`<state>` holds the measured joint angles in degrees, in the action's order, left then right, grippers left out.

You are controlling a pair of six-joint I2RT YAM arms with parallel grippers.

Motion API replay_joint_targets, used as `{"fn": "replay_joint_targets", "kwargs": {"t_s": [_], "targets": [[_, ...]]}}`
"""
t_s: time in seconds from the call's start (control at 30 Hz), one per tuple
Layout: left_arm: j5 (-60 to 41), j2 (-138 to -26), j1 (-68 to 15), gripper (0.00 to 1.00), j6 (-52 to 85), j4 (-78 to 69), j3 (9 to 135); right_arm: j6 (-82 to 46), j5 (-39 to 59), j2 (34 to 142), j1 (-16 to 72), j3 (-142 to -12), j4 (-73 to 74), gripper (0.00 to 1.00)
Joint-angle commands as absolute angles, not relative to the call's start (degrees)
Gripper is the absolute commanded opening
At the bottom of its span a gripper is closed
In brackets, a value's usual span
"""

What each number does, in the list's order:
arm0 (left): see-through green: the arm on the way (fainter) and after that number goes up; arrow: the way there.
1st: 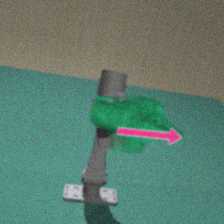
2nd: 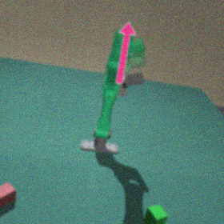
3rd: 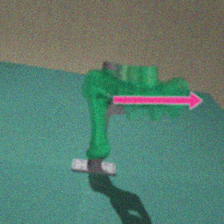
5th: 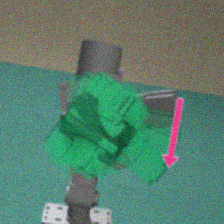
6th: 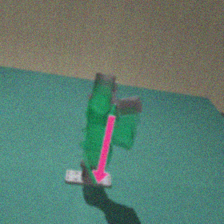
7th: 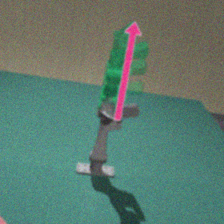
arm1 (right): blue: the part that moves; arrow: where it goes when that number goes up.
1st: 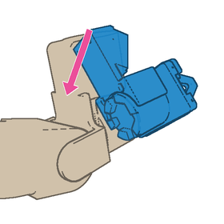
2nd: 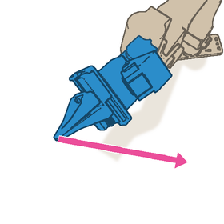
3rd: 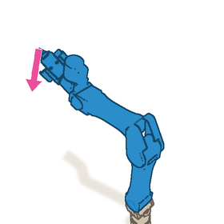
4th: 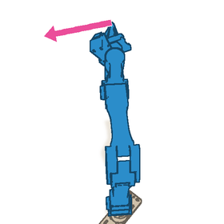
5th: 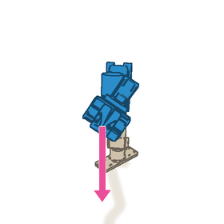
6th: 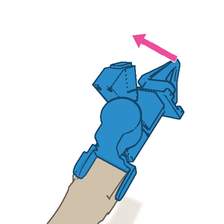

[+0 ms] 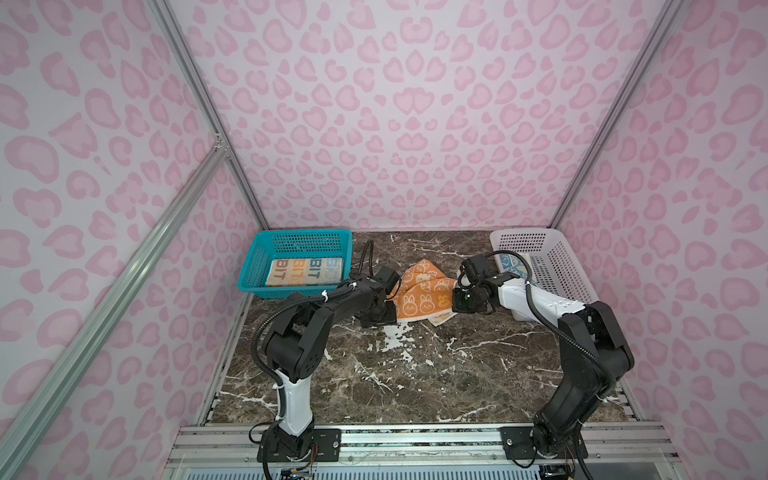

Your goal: Fold and stack the towels

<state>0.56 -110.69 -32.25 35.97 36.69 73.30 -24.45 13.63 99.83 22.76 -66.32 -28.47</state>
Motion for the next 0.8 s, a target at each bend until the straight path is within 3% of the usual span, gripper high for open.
{"fn": "replay_joint_targets", "kwargs": {"t_s": [0.0, 0.27, 0.57, 0.77], "targets": [[-0.62, -112.16, -32.34, 0.60, 35.43, 36.75, 74.09, -23.62, 13.80, 99.40, 22.76, -66.01, -28.38, 0.00], [-0.92, -113.97, -32.34, 0.55, 35.51, 36.44, 75.89, -22.85, 14.02, 99.14, 22.76, -65.83, -28.50, 0.00], [-2.52, -115.16, -32.87, 0.41, 35.94, 35.26, 75.23, -22.61, 14.19, 99.49, 22.75, -65.92, -28.30, 0.00], [-2.75, -115.56, -33.48, 0.41, 36.39, 34.98, 76.49, -22.55, 14.59, 99.67, 22.76, -66.09, -28.26, 0.00]]}}
